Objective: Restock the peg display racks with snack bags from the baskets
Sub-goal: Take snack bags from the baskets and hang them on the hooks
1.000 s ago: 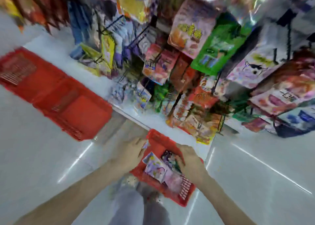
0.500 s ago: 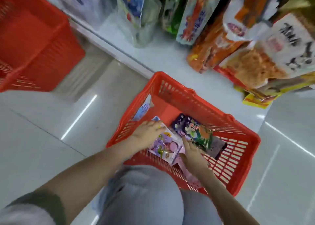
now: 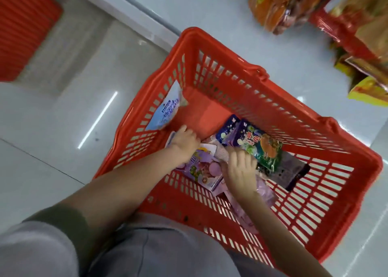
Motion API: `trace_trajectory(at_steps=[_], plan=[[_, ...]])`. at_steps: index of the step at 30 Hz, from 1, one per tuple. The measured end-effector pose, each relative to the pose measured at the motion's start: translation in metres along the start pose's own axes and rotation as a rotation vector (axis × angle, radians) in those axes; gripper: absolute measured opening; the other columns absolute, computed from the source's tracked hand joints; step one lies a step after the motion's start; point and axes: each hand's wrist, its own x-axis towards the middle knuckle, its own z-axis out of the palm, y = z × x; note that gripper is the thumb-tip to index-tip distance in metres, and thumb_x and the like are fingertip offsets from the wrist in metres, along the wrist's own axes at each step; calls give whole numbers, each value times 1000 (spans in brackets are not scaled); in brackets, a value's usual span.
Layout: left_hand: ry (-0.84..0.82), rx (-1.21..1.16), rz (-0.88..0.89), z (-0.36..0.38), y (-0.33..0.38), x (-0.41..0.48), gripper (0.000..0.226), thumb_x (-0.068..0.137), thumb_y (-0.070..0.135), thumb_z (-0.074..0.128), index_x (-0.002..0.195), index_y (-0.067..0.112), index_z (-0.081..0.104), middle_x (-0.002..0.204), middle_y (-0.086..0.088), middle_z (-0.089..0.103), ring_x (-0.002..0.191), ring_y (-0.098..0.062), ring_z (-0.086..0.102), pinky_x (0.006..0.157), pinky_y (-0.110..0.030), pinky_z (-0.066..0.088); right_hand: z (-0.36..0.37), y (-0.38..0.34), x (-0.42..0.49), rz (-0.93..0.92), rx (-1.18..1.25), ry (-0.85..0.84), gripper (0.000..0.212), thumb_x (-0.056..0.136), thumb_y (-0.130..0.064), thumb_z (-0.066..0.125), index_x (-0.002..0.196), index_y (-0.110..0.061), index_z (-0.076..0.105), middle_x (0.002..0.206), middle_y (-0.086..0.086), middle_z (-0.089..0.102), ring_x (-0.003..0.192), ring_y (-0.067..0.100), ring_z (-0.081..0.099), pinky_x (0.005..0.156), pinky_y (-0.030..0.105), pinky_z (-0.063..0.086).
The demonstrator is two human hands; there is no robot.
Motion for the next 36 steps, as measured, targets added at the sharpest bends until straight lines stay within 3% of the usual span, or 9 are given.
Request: trace_trajectory(at_steps=[6, 11, 16, 20, 24, 27, 31, 34, 36], plan=[[-109, 62, -60, -6, 0, -1, 52, 92, 26, 55, 139, 14, 37, 141, -10, 37, 131, -27, 32, 108, -39, 22, 20, 45, 14, 217, -30, -371, 87, 70, -46, 79, 135, 0, 45, 128, 31, 53, 115, 48, 53, 89, 58, 46], [292, -69, 188, 1, 10, -4, 77, 82, 38, 68, 142, 13, 28, 139, -8, 35, 125, -24, 35, 100, -36, 30, 37, 42, 25, 128, -139, -361, 57, 77, -9, 73, 122, 15, 51, 114, 35, 60, 105, 49, 60, 83, 59, 53], [38, -92, 140, -5, 21, -8, 41, 93, 7, 49, 134, 6, 46, 135, -13, 52, 119, -29, 53, 91, -36, 44, -2, 54, 25, 36, -76, -219, 47, 64, -3, 67, 106, 16, 60, 91, 31, 68, 84, 41, 69, 65, 48, 59], [-12, -365, 70, -39, 16, -45, 29, 89, 16, 59, 118, 8, 59, 116, -9, 65, 107, -28, 62, 76, -30, 47, -72, 45, 18, 56, 122, 11, 43, 71, -1, 67, 111, 11, 59, 101, 28, 68, 91, 40, 69, 69, 49, 59], [18, -778, -88, -96, 0, -104, 33, 93, 24, 57, 118, 3, 59, 121, -18, 62, 111, -33, 58, 85, -35, 45, -174, 22, 18, 130, 292, 96, 40, 84, -12, 45, 118, 6, 55, 97, 24, 70, 75, 36, 70, 58, 39, 57], [295, -1274, -262, -143, -10, -168, 34, 93, 23, 60, 121, 3, 60, 119, -15, 64, 112, -26, 58, 89, -33, 42, -266, 6, 23, 325, 513, 101, 35, 90, -15, 45, 112, 7, 59, 77, 25, 67, 58, 37, 63, 52, 31, 42], [567, -1651, -326, -221, -10, -273, 21, 94, 10, 58, 107, -5, 63, 88, -14, 68, 78, -22, 57, 58, -15, 37, -388, -21, 32, 571, 865, 69, 19, 95, -11, 52, 79, -3, 56, 61, 12, 57, 55, 16, 49, 58, 42, 40], [728, -1803, -311, -278, -17, -351, 24, 97, 1, 49, 119, 2, 60, 101, -3, 67, 94, -16, 60, 69, -3, 36, -476, -43, 34, 579, 995, 67, 31, 92, -24, 51, 76, 1, 53, 67, 19, 58, 61, 21, 48, 63, 43, 42], [778, -1899, -262, -319, -26, -405, 29, 99, -1, 44, 126, 3, 54, 105, 5, 60, 86, -6, 59, 70, -2, 39, -534, -61, 37, 537, 1016, 76, 30, 93, -27, 52, 76, -1, 51, 65, 17, 56, 58, 16, 43, 62, 39, 36]])
